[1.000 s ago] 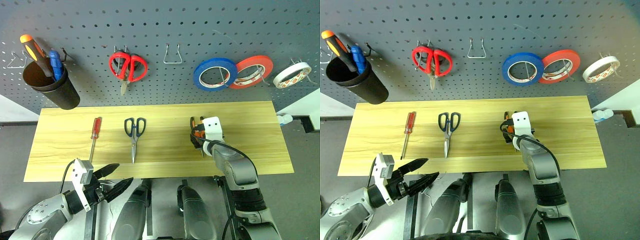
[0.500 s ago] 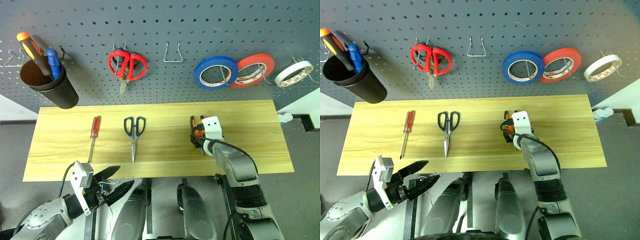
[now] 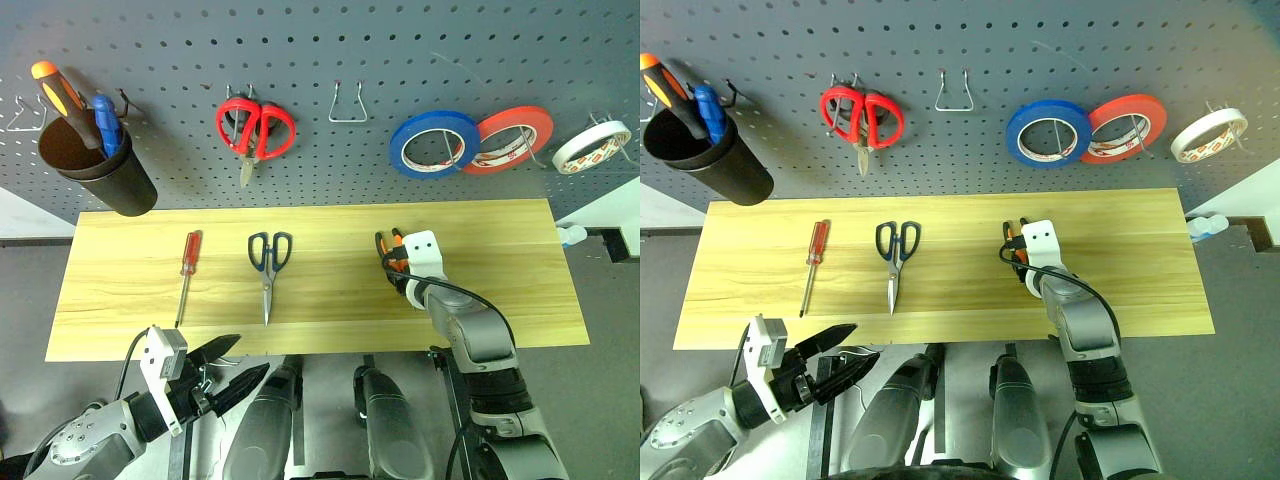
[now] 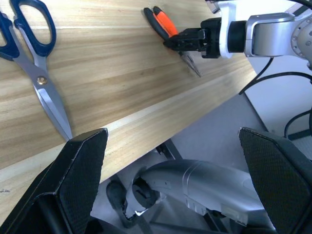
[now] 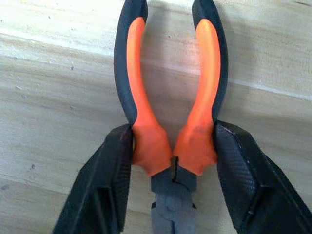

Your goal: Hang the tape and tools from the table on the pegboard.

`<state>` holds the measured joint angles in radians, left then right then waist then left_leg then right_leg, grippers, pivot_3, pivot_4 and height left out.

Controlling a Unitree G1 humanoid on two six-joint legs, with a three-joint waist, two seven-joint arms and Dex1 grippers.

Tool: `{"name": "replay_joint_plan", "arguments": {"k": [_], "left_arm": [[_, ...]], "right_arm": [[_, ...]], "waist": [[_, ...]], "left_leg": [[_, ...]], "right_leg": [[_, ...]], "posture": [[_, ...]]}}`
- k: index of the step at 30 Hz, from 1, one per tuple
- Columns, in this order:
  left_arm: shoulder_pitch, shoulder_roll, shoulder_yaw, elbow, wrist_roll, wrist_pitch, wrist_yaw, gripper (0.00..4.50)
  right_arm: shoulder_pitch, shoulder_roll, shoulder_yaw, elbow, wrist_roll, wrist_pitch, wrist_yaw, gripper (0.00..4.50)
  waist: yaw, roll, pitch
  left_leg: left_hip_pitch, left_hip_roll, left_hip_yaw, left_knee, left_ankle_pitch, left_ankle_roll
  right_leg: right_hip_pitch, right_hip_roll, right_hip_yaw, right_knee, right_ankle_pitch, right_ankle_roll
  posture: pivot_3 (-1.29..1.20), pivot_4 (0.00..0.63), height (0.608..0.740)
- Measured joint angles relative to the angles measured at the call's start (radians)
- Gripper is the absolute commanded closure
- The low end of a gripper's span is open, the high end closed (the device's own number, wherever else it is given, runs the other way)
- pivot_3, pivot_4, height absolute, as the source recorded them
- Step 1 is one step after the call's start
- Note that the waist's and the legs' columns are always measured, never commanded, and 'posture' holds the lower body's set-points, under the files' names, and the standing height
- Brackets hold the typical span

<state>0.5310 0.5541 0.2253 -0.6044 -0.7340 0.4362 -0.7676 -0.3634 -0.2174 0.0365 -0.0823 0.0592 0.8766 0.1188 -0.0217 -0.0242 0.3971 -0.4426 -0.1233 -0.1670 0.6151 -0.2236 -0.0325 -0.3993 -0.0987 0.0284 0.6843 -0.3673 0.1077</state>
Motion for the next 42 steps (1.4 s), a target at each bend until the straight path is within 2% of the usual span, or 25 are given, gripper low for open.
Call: {"name": "replay_joint_plan", "arguments": {"k": [20, 33, 42], "left_arm": [[-0.045, 0.0, -0.013, 0.018, -0.004, -0.001, 0.002, 0.0], [-0.134, 0.001, -0.035, 0.092, 0.005, -0.003, -0.03, 0.0], [-0.192, 0.003, -0.034, 0.131, 0.005, -0.009, -0.054, 0.0]], "right_arm": [[0.044, -0.013, 0.012, -0.06, -0.009, 0.0, 0.059, 2.4], [0.159, -0.086, -0.013, -0.391, 0.102, 0.09, 0.18, 2.4], [0.242, -0.085, -0.082, -0.585, 0.223, 0.128, 0.226, 2.4]], "waist": [[-0.001, 0.0, 0.002], [0.0, 0.0, 0.002], [0.0, 0.0, 0.002]], "left_leg": [[-0.001, 0.0, 0.0, 0.0, 0.001, -0.002], [-0.002, 0.0, 0.0, -0.001, 0.002, -0.003], [-0.002, 0.0, 0.0, 0.0, 0.002, -0.003]], "right_leg": [[-0.001, 0.0, -0.001, 0.0, 0.0, 0.0], [-0.003, 0.0, -0.002, 0.0, 0.0, 0.0], [-0.003, -0.001, -0.003, 0.0, 0.0, 0.0]], "posture": [[-0.02, 0.439, 0.715], [-0.03, 0.416, 0.715], [-0.03, 0.4, 0.715]]}}
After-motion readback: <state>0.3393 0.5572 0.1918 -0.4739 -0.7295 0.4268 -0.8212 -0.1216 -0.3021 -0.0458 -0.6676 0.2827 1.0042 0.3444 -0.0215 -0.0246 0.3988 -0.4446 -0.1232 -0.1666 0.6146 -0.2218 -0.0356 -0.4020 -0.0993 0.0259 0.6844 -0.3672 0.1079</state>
